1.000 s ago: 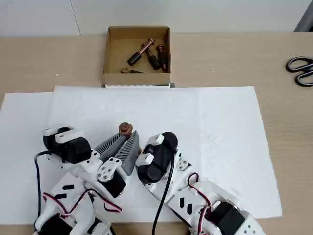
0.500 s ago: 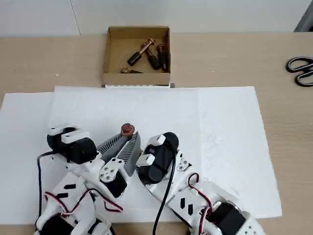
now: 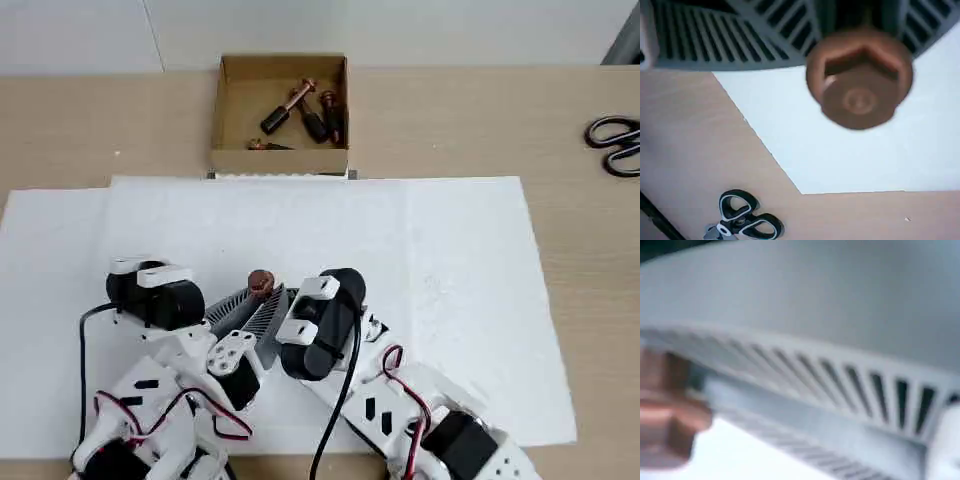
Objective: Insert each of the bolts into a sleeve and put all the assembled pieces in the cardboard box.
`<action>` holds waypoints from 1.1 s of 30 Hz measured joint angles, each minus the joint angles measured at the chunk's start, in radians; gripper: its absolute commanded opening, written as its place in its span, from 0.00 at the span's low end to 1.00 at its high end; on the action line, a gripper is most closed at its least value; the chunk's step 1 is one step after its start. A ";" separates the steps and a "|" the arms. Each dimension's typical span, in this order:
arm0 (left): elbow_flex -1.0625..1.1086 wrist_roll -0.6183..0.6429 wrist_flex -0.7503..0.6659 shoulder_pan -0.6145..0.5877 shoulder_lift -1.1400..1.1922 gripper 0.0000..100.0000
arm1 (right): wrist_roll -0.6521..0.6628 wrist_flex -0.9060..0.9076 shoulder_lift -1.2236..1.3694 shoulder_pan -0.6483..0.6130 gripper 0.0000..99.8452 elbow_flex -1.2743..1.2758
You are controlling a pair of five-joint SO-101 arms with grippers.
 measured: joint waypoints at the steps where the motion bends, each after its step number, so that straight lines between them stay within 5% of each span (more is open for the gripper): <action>1: 0.002 0.000 0.000 0.000 0.000 0.01 | 0.008 0.000 0.000 0.000 0.00 0.003; 7: 0.006 0.000 0.000 0.000 0.000 0.03 | 0.029 0.000 0.000 0.005 0.00 0.003; 13: 0.008 -0.018 0.002 -0.008 -0.002 0.22 | 0.032 0.000 0.000 0.018 0.00 0.003; 24: -0.046 -0.025 0.055 -0.006 0.003 0.23 | 0.032 -0.018 -0.003 0.040 0.00 0.015; 28: -0.121 -0.051 0.121 -0.080 0.003 0.20 | 0.032 -0.028 -0.003 0.037 0.00 0.044; 33: -0.219 -0.164 0.146 -0.212 0.003 0.00 | 0.032 -0.054 -0.002 0.089 0.00 0.077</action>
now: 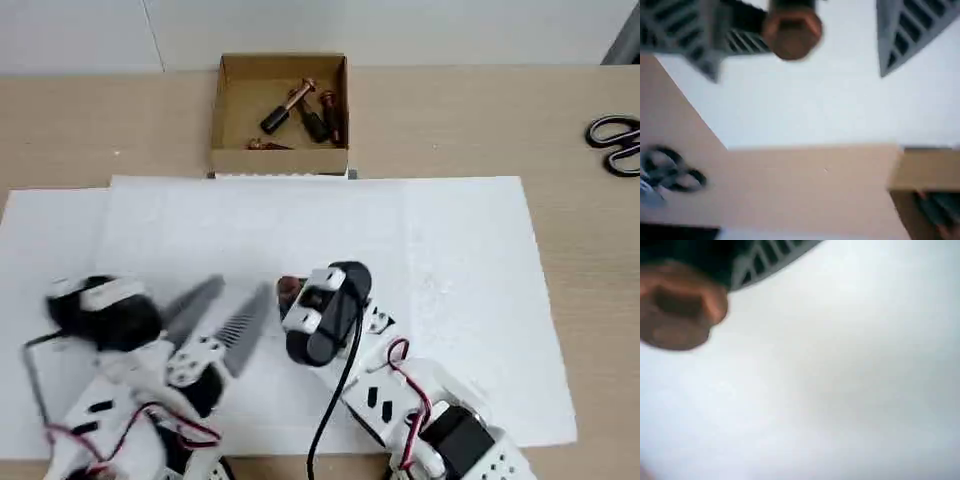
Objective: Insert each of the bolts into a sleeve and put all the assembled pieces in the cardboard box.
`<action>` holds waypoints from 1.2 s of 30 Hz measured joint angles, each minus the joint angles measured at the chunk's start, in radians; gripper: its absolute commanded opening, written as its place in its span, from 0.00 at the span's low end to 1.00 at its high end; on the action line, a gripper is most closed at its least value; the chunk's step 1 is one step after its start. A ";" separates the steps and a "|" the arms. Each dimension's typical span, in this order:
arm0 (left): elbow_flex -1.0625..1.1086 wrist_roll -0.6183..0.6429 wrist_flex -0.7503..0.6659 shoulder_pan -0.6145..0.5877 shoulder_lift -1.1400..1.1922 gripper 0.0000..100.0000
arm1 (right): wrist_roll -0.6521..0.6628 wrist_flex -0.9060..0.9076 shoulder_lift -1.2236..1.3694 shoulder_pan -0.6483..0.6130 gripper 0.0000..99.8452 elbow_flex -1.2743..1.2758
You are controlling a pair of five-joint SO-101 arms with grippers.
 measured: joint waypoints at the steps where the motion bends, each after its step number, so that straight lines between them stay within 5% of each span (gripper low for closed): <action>1: -0.006 -0.020 0.000 -0.029 0.000 0.01 | 0.000 -0.009 0.000 0.017 0.00 0.000; 7: 0.038 -0.058 0.081 -0.178 -0.002 0.01 | -0.005 -0.021 0.000 0.132 0.00 0.034; 12: 0.180 -0.064 0.117 -0.276 0.000 0.01 | -0.141 -0.025 -0.002 0.221 0.00 0.034; 22: 0.457 -0.213 -0.011 -0.315 0.000 0.01 | -0.238 -0.127 0.046 0.316 0.00 0.032; 36: 0.635 -0.219 -0.166 -0.315 0.000 0.01 | -0.241 -0.302 0.991 0.388 0.00 -0.672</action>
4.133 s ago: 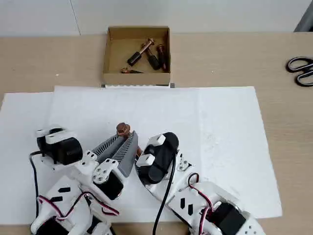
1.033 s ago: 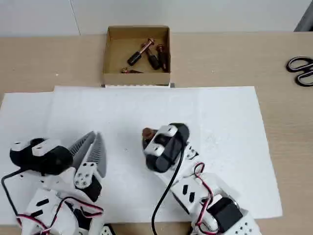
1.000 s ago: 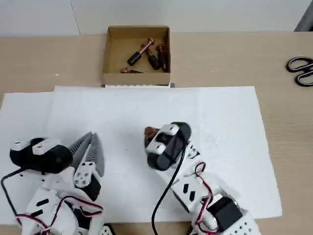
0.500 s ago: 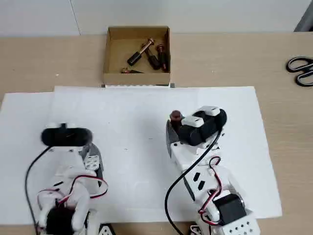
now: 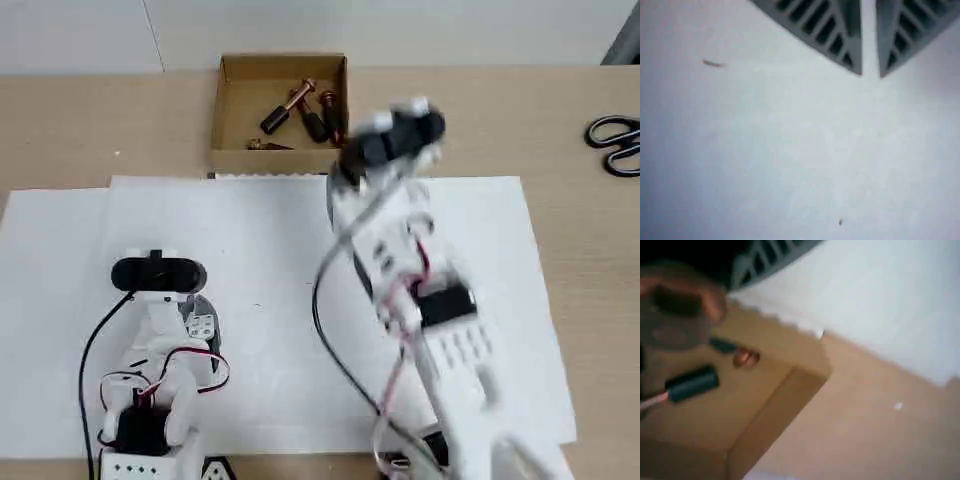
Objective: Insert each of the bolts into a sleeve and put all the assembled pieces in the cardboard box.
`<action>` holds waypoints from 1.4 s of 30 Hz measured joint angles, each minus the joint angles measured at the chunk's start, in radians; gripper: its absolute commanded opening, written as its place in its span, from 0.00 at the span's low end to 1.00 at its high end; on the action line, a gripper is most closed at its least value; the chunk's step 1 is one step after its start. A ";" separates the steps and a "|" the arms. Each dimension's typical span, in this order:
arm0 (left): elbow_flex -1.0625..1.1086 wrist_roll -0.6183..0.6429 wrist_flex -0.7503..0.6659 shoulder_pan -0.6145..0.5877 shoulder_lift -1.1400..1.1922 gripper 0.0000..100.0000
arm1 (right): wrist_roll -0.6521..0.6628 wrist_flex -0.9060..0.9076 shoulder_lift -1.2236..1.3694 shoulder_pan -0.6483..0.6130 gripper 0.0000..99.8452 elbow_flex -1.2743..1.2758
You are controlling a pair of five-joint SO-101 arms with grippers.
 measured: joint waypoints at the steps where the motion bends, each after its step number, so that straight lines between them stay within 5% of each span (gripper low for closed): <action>1: 0.000 0.000 -0.002 0.000 0.000 0.01 | 0.000 -0.005 0.083 0.002 0.00 -0.081; 22: 0.000 0.000 -0.005 0.000 0.000 0.01 | 0.020 -0.002 1.639 -0.002 0.00 -1.659; 30: 0.000 0.000 -0.005 0.000 0.000 0.01 | 0.048 0.158 1.834 -0.002 0.01 -1.970; 37: 0.000 0.000 -0.005 0.000 0.000 0.01 | 0.048 0.327 1.863 -0.002 0.25 -2.021; 42: 0.000 0.000 -0.005 0.000 0.000 0.01 | 0.048 0.399 1.860 -0.002 0.28 -2.070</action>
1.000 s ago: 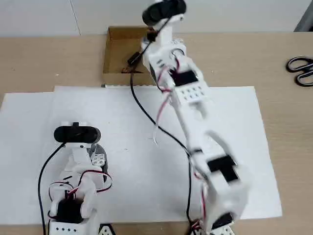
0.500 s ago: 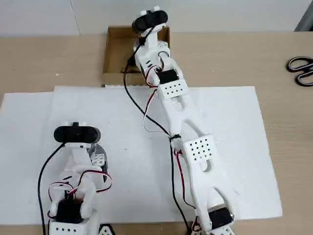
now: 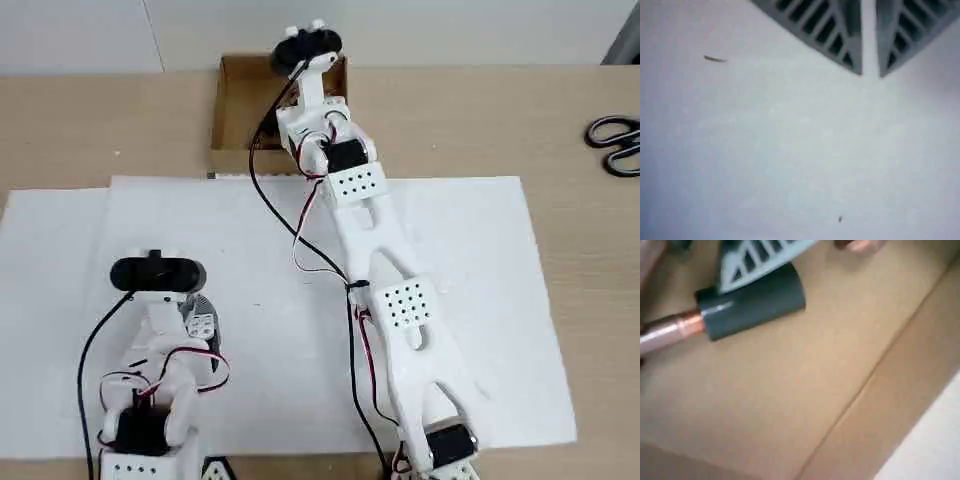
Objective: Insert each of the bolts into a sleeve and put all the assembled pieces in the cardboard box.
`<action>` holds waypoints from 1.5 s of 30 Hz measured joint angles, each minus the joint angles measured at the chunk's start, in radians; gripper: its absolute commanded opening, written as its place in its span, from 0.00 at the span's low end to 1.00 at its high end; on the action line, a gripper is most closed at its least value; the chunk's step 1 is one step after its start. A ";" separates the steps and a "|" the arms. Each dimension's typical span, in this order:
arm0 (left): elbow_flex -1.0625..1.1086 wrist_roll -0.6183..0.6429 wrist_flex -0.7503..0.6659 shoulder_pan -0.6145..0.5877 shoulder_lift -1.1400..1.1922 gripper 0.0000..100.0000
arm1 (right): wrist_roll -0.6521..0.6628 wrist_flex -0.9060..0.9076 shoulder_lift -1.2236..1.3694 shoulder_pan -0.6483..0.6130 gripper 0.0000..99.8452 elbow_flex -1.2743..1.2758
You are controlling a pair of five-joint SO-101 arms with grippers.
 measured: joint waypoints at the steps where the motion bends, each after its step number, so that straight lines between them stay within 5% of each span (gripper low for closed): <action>1: 0.000 0.000 0.000 0.000 0.000 0.01 | 0.000 0.017 0.000 0.000 0.28 -0.021; 26: 0.000 0.000 0.000 0.000 0.000 0.01 | 0.021 0.809 -0.422 -0.083 0.28 -0.193; 31: 0.000 0.000 0.000 0.000 0.000 0.01 | 0.021 0.839 -0.545 -0.081 0.27 -0.193; 36: 0.000 0.000 0.000 0.000 0.000 0.01 | 0.025 0.844 -0.701 -0.044 0.15 -0.133; 45: 0.000 0.000 0.000 0.000 0.000 0.01 | 0.026 0.845 -1.086 -0.014 0.08 0.196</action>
